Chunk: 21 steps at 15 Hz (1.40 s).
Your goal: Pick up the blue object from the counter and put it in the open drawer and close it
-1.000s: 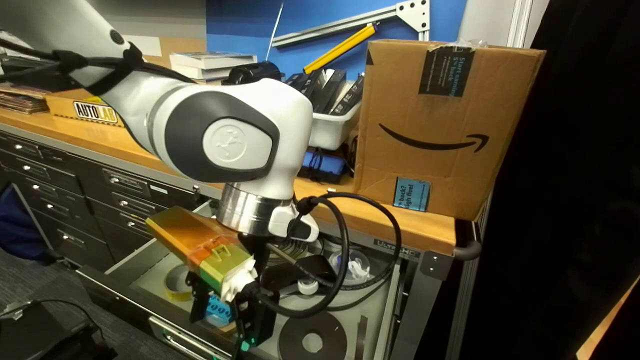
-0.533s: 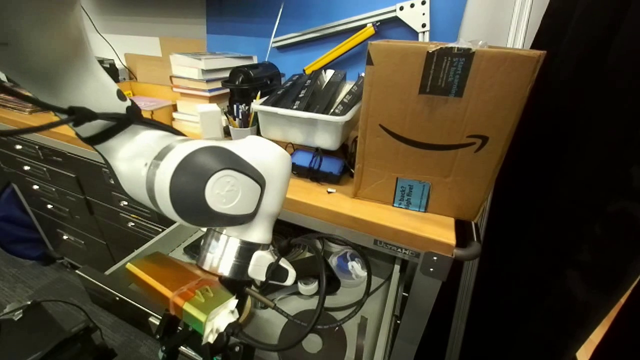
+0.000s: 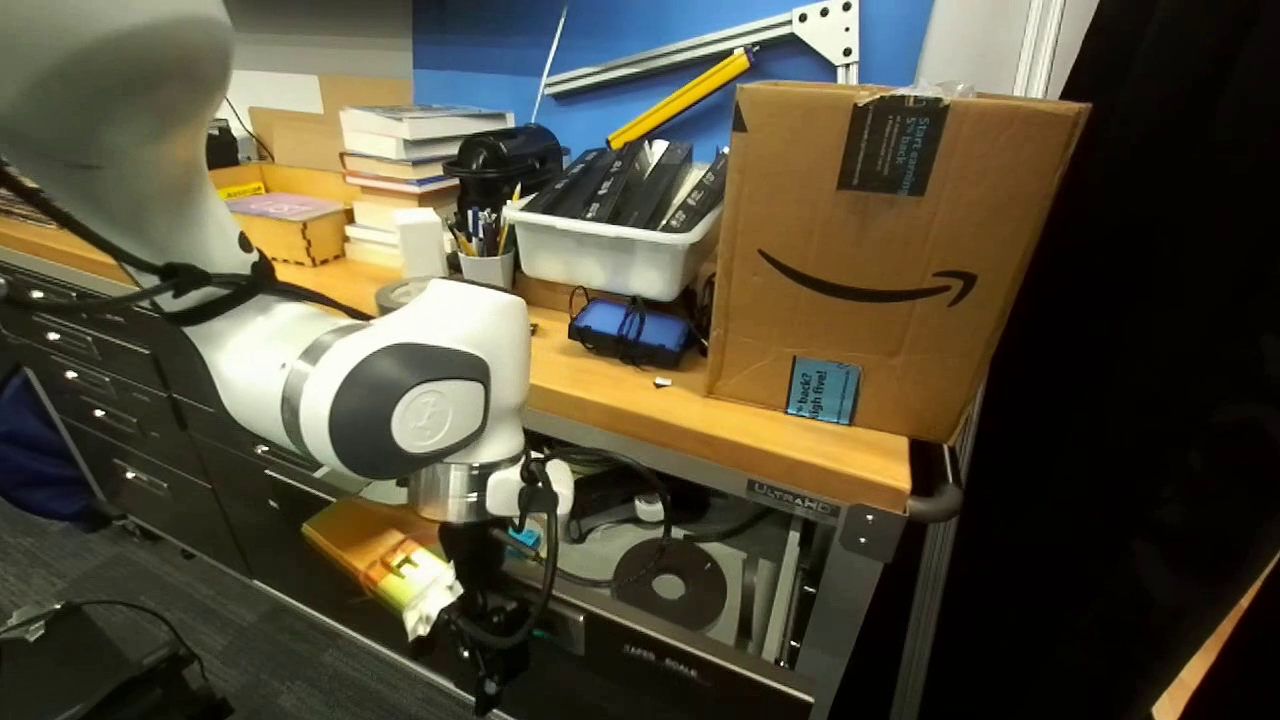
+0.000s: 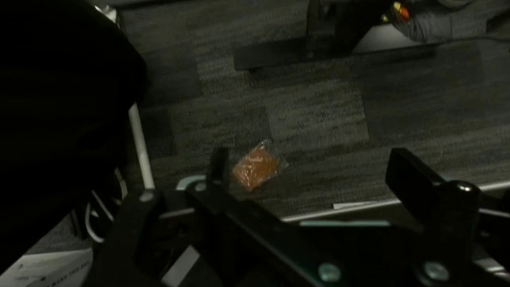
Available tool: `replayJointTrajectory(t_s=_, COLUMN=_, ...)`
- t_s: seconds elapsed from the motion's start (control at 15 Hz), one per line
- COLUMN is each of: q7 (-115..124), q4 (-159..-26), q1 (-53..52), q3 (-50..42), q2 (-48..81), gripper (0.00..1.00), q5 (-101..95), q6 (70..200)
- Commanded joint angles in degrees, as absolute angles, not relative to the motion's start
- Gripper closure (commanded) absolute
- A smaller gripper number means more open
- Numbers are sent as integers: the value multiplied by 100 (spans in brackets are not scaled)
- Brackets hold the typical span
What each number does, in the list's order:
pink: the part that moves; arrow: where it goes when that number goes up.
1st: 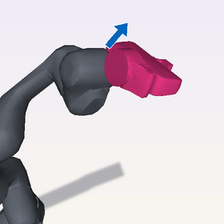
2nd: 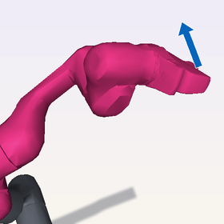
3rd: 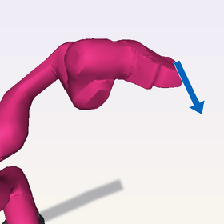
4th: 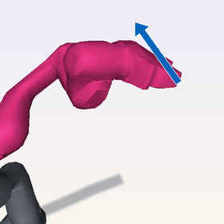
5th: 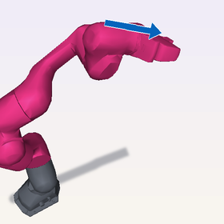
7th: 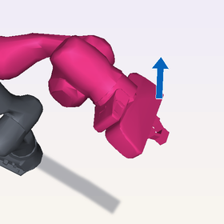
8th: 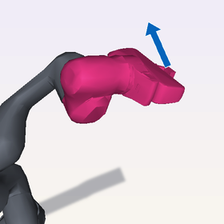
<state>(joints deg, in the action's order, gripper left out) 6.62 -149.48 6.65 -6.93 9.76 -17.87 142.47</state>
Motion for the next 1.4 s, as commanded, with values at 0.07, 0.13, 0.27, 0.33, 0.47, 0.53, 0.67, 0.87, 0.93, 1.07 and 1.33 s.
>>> replayJointTrajectory(t_s=0.07, q7=2003, q4=-14407, q1=-34, q3=-692, q2=1638, gripper=0, q5=-2135, q6=15701)
replayJointTrajectory(t_s=0.13, q7=2334, q4=-14292, q1=-248, q3=-797, q2=1782, gripper=0, q5=-2331, q6=16028)
replayJointTrajectory(t_s=0.27, q7=3061, q4=-14053, q1=-813, q3=-1184, q2=2033, gripper=0, q5=-2785, q6=16645)
replayJointTrajectory(t_s=0.33, q7=3381, q4=-13952, q1=-1132, q3=-1469, q2=2136, gripper=0, q5=-3014, q6=16902)
replayJointTrajectory(t_s=0.47, q7=4200, q4=-13825, q1=-1600, q3=-1984, q2=2188, gripper=0, q5=-3694, q6=17308)
replayJointTrajectory(t_s=0.53, q7=4538, q4=-13812, q1=-1855, q3=-2304, q2=2137, gripper=0, q5=-3971, q6=17472)
replayJointTrajectory(t_s=0.67, q7=5122, q4=-13940, q1=-2344, q3=-2986, q2=1788, gripper=0, q5=-4460, q6=17689)
replayJointTrajectory(t_s=0.87, q7=5705, q4=-14364, q1=-2935, q3=-3883, q2=911, gripper=0, q5=-5194, q6=17572)
replayJointTrajectory(t_s=0.93, q7=5596, q4=-14469, q1=-2875, q3=-3872, q2=597, gripper=0, q5=-5213, q6=17431)
replayJointTrajectory(t_s=1.07, q7=4655, q4=-14850, q1=-2597, q3=-3523, q2=43, gripper=0, q5=-4570, q6=17055)
replayJointTrajectory(t_s=1.33, q7=2873, q4=-15467, q1=-2948, q3=-3155, q2=-1218, gripper=0, q5=-2727, q6=15914)
